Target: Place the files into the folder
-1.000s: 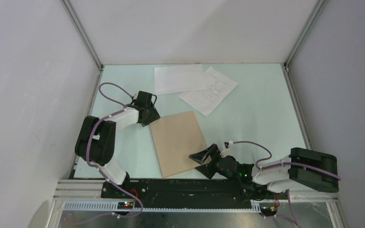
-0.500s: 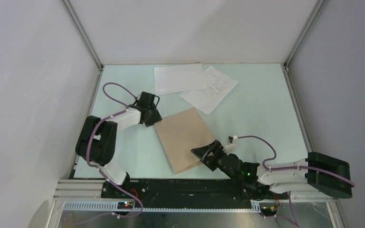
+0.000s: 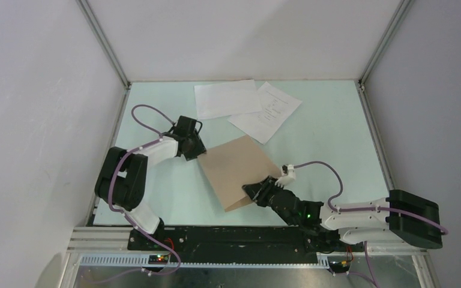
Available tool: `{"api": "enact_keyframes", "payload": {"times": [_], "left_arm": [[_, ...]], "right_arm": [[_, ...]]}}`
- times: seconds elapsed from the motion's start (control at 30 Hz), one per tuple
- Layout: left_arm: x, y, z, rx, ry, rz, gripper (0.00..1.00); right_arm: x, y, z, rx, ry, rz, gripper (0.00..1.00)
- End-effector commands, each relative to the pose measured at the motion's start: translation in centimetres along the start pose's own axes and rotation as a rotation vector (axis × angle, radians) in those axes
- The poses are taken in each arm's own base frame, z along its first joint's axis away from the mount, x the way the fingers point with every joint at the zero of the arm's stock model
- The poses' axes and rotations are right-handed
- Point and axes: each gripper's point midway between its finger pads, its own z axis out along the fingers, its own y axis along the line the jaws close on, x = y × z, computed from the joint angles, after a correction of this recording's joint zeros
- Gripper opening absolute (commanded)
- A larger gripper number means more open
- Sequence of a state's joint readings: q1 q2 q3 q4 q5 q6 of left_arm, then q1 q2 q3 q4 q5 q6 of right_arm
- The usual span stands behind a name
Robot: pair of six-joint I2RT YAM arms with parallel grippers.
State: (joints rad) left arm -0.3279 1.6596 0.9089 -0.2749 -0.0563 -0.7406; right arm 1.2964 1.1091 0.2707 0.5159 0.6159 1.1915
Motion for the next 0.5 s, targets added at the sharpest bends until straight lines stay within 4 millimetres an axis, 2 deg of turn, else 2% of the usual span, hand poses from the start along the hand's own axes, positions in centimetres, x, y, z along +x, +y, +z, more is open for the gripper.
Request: {"api": "enact_keyframes", "payload": {"times": [0.0,0.1,0.17,0.27,0.47], "left_arm": [[1.2,-1.4,-2.1,0.071,0.046,0.044,0.49],[0.5,-1.8,-3.5,0.091,0.011,0.039,0.56],[0.0,-1.9,-4.6,0.1,-0.005,0.025,0.65],[-1.0,-1.3,-6.4,0.07,-0.055,-0.012,0.78],[-3.4,-2.2,-12.0,0.13,-0.162,-0.123,0.9]], "right_arm": [[-1.3,2.4,0.2,-0.02,-0.075,-0.143,0.28],[-1.5,2.5,0.0,0.003,-0.095,-0.23,0.08],[-1.5,2.7,-0.2,0.014,-0.106,-0.3,0.0],[-1.0,3.3,-0.8,0.012,-0.109,-0.442,0.0],[-0.2,4.6,-1.4,0.032,-0.135,-0.674,0.0]]}}
